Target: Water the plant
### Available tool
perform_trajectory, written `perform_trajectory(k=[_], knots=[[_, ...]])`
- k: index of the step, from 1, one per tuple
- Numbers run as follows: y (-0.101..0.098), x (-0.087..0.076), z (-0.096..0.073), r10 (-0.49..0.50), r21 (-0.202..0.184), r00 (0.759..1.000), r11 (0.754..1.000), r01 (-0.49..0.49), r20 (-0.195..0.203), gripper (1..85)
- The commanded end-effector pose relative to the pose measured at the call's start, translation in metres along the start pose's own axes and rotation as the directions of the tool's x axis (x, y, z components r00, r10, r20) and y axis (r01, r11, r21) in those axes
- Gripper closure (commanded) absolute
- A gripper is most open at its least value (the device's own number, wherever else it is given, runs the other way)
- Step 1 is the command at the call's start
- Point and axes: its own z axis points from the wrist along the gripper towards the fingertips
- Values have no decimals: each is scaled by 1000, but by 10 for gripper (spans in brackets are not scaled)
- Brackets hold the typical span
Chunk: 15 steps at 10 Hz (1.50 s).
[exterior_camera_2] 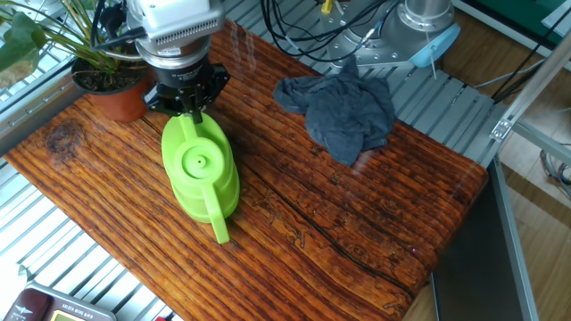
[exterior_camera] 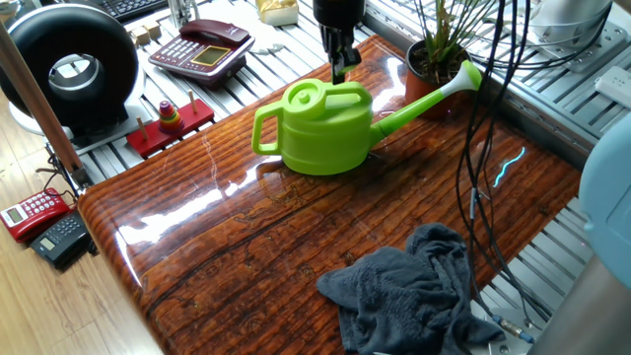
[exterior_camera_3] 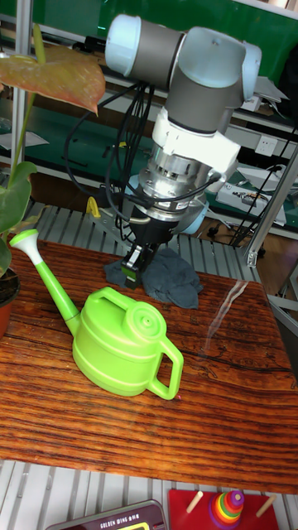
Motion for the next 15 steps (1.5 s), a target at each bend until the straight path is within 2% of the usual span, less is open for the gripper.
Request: perform_trajectory(k=[1, 5, 9, 15], knots=[[3, -2, 2, 13, -15, 1000, 1000, -13, 19, 383], [-2, -5, 8, 24, -8, 999, 1000, -23, 24, 383], [-10, 0, 15, 17, 7, 1000, 1000, -17, 7, 383], [-21, 2, 22, 4, 22, 1000, 1000, -4, 15, 387]])
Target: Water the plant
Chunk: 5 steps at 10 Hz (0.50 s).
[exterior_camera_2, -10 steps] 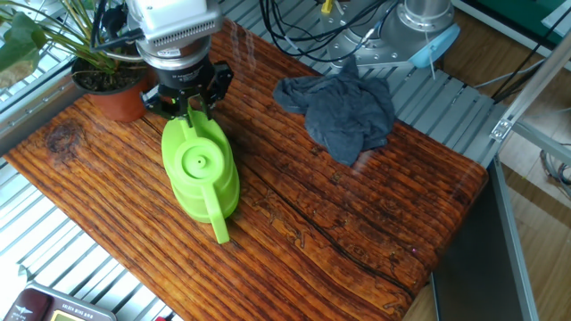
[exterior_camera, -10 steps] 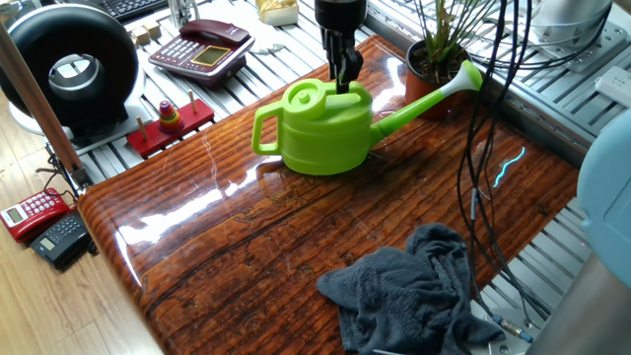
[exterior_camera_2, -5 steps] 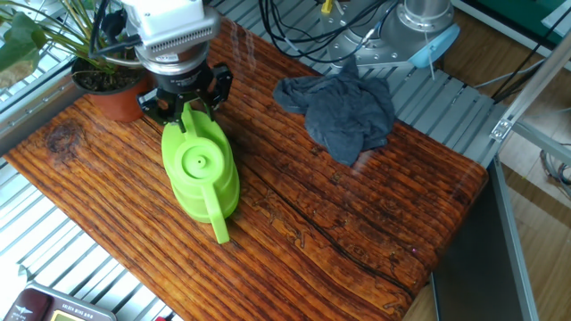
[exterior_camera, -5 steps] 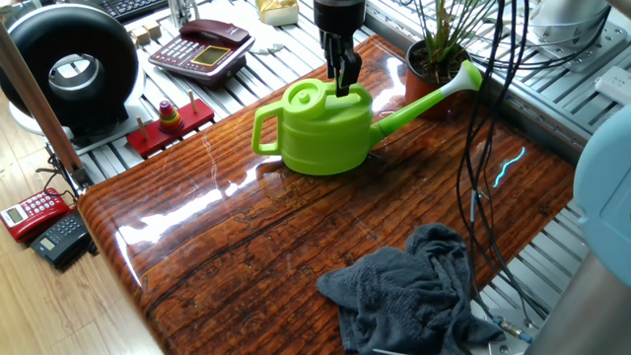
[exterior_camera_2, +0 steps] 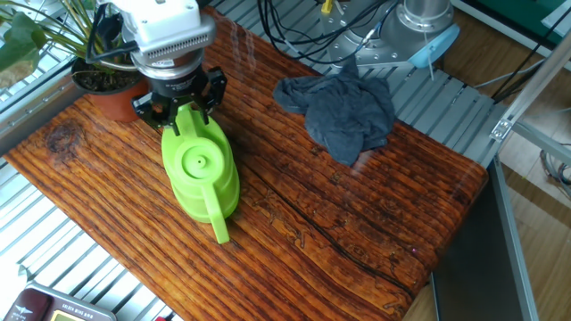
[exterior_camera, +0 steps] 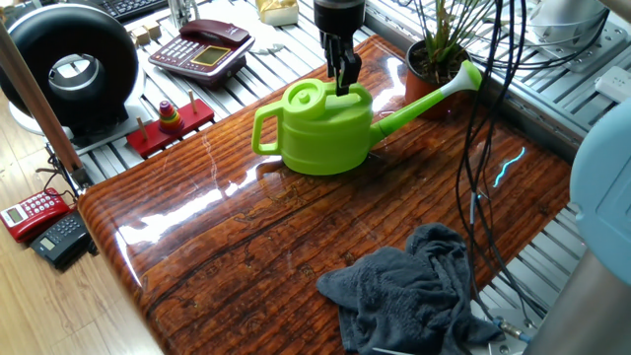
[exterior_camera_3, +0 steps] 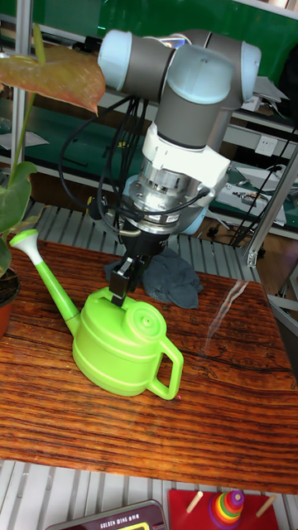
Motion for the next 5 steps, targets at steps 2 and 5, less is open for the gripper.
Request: perform_trajectory(k=[2, 5], knots=[[-4, -5, 6, 0, -2, 1000, 1000, 0, 25, 390], [-4, -10, 14, 1, -2, 999, 1000, -1, 37, 390]])
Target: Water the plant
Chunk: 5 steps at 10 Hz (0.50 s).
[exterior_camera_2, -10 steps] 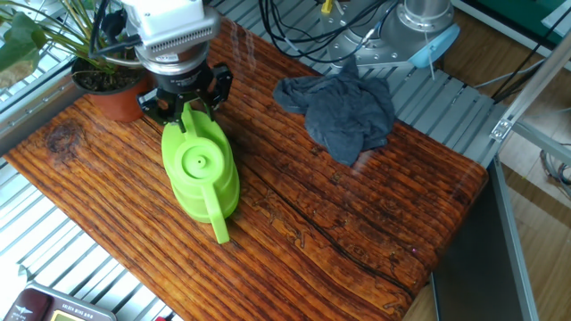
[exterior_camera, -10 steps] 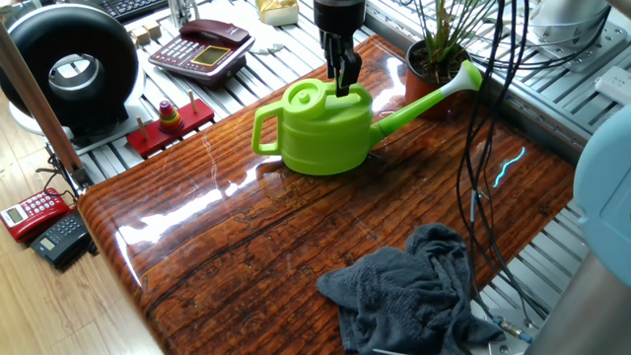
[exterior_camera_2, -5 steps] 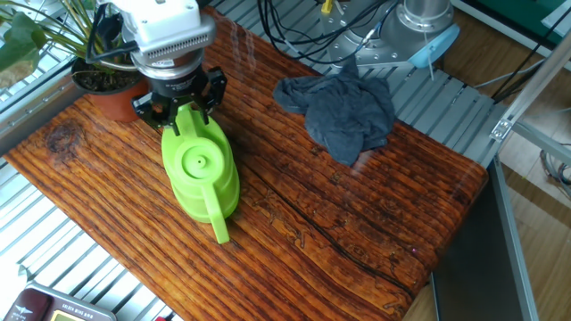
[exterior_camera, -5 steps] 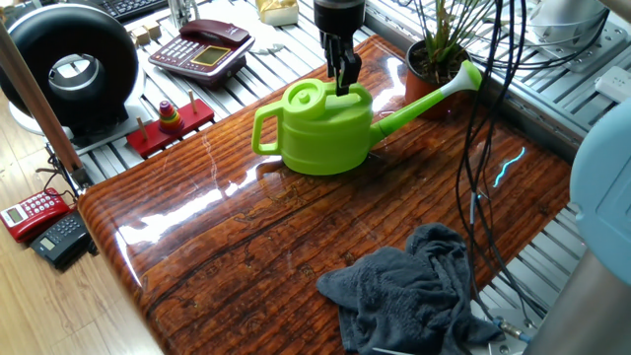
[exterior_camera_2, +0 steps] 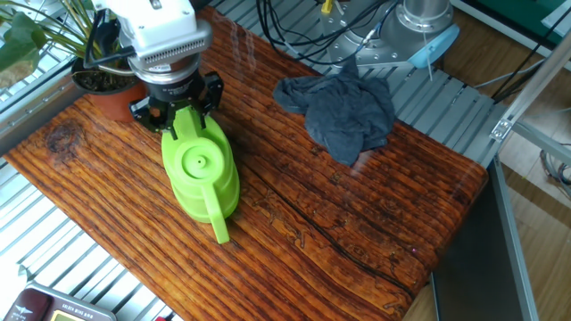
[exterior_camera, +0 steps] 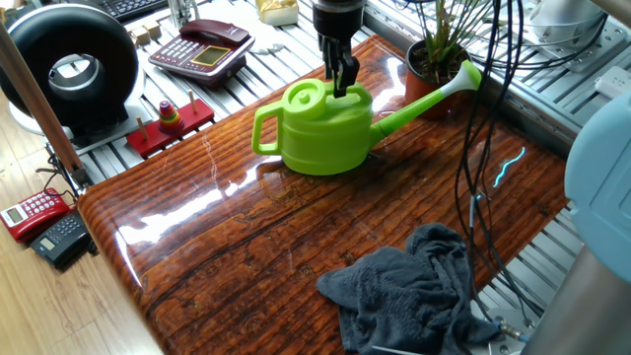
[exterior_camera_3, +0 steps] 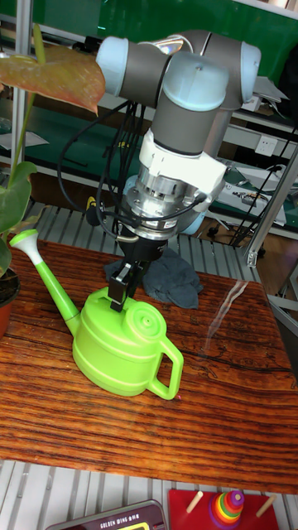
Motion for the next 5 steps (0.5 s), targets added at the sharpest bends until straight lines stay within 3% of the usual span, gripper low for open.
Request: perform_trajectory(k=[1, 5], knots=[[0, -7, 6, 5, -4, 1000, 1000, -5, 27, 390], [2, -8, 6, 10, -10, 999, 1000, -10, 34, 457]])
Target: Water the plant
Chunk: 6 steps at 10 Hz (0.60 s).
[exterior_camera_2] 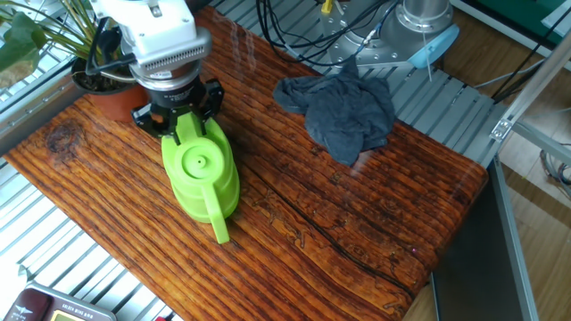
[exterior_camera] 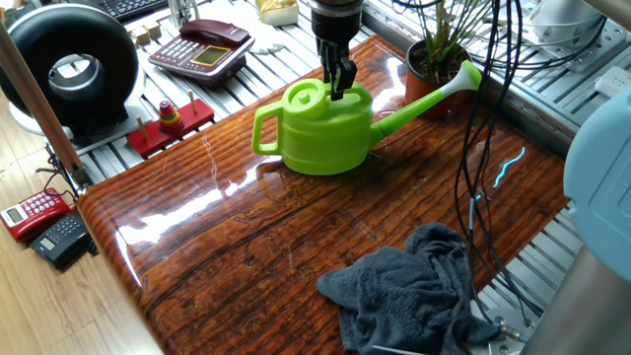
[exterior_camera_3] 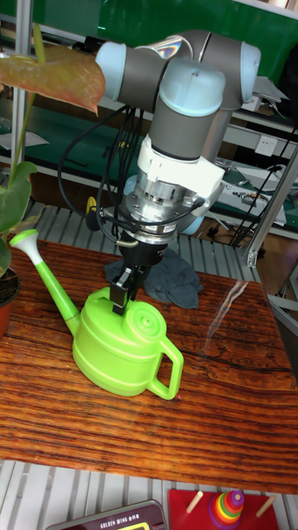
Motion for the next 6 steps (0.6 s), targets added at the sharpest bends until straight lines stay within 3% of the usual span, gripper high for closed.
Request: perform_trajectory(k=[1, 6], knots=[[2, -4, 0, 6, -7, 1000, 1000, -6, 21, 467], [0, -4, 1, 23, -1, 1000, 1000, -23, 20, 640]])
